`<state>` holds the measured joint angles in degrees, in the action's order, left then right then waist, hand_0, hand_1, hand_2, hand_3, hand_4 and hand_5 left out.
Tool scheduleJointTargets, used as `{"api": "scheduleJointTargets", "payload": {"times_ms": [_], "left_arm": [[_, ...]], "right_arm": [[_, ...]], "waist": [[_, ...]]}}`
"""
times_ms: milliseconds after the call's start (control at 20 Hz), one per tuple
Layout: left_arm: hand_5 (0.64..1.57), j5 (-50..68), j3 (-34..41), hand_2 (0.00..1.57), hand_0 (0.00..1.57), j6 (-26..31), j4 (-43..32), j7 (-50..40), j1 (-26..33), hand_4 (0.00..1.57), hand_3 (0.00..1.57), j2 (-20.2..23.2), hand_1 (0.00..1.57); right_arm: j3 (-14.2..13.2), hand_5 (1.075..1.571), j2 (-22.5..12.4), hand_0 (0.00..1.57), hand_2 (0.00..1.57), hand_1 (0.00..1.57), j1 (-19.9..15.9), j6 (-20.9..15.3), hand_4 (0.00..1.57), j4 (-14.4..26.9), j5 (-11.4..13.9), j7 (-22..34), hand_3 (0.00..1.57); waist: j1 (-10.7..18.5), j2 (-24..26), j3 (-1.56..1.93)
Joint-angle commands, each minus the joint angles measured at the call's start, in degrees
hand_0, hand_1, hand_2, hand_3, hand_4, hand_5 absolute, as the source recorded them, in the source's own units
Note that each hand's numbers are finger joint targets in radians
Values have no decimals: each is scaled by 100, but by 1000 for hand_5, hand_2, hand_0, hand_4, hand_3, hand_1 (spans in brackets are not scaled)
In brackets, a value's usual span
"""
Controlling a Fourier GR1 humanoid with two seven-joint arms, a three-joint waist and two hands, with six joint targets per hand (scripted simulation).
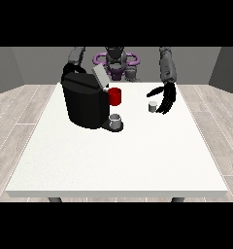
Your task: Insert the coffee pod into the coffee machine and close the lid
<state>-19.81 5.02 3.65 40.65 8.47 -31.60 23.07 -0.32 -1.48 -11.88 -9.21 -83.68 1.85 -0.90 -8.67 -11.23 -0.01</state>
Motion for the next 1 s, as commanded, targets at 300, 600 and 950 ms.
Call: {"api": "scheduleJointTargets", "payload": {"times_ms": [300, 600, 950], "left_arm": [[1571, -772, -259, 809, 673, -415, -531, 402, -160, 0, 551, 144, 673], [1571, -928, -124, 974, 837, -1383, -635, 723, -271, 391, 737, -195, 837], [1571, -1462, -373, 1011, 899, -1368, -911, 575, -385, 309, 776, 90, 899]], "right_arm": [[-15, 1571, -42, 0, 0, 0, -130, -56, 527, -38, 39, 373, 0], [-197, 1571, -86, 0, 0, 0, 18, 177, 500, 148, -207, -307, 0], [-154, 1571, 41, 0, 0, 0, 148, 178, 487, 345, -214, -608, 0]], "waist": [[27, 103, -1], [-93, -168, 0], [-103, -163, 1]]}}
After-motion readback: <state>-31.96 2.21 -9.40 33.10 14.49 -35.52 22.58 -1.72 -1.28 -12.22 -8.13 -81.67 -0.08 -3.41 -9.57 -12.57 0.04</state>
